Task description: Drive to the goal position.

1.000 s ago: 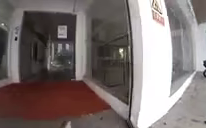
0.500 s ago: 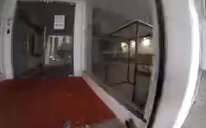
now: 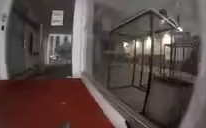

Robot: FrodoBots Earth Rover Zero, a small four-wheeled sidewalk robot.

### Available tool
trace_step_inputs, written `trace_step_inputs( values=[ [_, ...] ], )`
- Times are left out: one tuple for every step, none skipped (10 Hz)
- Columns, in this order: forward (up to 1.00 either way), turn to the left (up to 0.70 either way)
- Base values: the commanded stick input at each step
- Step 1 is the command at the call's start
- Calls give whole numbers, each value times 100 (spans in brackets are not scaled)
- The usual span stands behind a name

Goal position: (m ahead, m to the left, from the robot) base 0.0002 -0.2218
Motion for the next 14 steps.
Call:
trace_step_inputs(
  values=[
    [54,20],
    [45,24],
    [42,25],
    [38,56],
    [29,80],
    [16,64],
    [2,47],
    [0,45],
    [0,15],
    [0,0],
    [0,0],
    [0,0],
    [0,0],
    [-6,0]
  ],
)
